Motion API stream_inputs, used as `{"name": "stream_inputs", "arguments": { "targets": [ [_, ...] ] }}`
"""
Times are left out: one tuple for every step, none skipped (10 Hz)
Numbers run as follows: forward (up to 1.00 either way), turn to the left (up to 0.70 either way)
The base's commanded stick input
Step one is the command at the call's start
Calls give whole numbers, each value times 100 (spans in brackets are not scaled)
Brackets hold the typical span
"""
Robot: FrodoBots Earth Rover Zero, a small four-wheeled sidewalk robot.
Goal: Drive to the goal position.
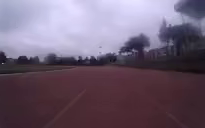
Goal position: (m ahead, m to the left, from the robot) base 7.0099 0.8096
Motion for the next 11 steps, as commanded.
{"name": "stream_inputs", "arguments": {
  "targets": [
    [70, -14],
    [70, -14],
    [70, 0],
    [70, 0],
    [70, 0],
    [70, 0],
    [70, 0],
    [70, 0],
    [70, -14],
    [70, -14],
    [70, -14]
  ]
}}
